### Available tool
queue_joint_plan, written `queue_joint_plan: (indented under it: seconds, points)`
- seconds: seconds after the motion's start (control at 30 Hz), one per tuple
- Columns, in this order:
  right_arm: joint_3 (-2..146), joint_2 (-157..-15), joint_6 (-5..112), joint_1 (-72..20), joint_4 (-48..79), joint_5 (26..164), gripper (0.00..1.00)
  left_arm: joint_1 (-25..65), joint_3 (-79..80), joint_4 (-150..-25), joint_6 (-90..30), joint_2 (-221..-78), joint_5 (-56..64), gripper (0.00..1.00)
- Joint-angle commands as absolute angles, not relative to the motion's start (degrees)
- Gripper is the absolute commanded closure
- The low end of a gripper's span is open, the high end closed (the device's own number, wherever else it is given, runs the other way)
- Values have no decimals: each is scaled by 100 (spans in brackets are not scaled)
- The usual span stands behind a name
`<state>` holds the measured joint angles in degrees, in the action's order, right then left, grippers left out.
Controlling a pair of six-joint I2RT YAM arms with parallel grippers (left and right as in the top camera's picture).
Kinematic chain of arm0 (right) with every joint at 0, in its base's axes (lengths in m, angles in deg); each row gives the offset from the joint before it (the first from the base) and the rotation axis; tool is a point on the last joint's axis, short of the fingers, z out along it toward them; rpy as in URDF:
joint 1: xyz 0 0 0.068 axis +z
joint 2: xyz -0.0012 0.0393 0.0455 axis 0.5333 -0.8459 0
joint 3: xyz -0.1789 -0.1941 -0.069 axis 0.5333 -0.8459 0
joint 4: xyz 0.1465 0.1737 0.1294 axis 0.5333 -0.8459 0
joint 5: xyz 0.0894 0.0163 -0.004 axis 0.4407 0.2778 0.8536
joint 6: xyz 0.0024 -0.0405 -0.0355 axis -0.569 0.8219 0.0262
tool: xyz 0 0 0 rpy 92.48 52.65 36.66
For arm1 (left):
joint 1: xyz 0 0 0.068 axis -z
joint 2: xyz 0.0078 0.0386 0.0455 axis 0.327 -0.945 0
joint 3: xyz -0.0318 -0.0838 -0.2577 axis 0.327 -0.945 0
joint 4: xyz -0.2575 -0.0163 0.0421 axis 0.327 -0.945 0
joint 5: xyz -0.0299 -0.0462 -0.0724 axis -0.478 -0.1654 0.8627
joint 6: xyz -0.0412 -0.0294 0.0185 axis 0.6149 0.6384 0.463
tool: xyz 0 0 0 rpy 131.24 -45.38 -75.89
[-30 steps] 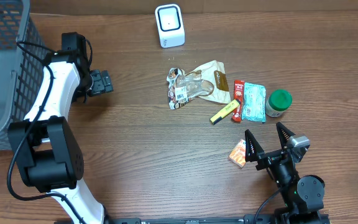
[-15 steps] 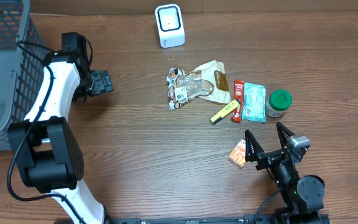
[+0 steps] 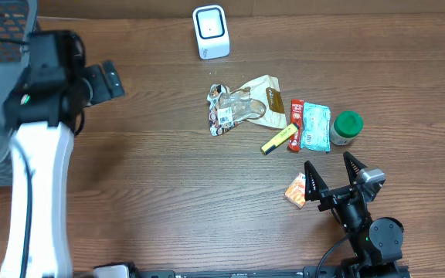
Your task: Scan the item barcode
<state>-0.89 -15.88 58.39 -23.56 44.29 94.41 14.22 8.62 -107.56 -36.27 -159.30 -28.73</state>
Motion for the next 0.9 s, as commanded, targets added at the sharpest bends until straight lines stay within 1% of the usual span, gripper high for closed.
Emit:
queue_joint_plan:
  seconds: [0.0,0.13,0.47,0.87]
  points:
    - [-148,-1544,5821,-2367,4446,9469,0,1461,934,-10749,-3568,-15366,-2924,0]
    - [-148,-1544,5819,-2367,4446,9467,0,1461,936,-10752,-3568,-15018,-2924,0]
    - [-148,-1544,5819,-2367,4446,9467,0,1534,584,-10774,-3568,-14675,-2924,0]
    - [-148,-1544,5821,-2367,4446,9467,0,1689,-1203,-10776,-3568,-13276,-2924,0]
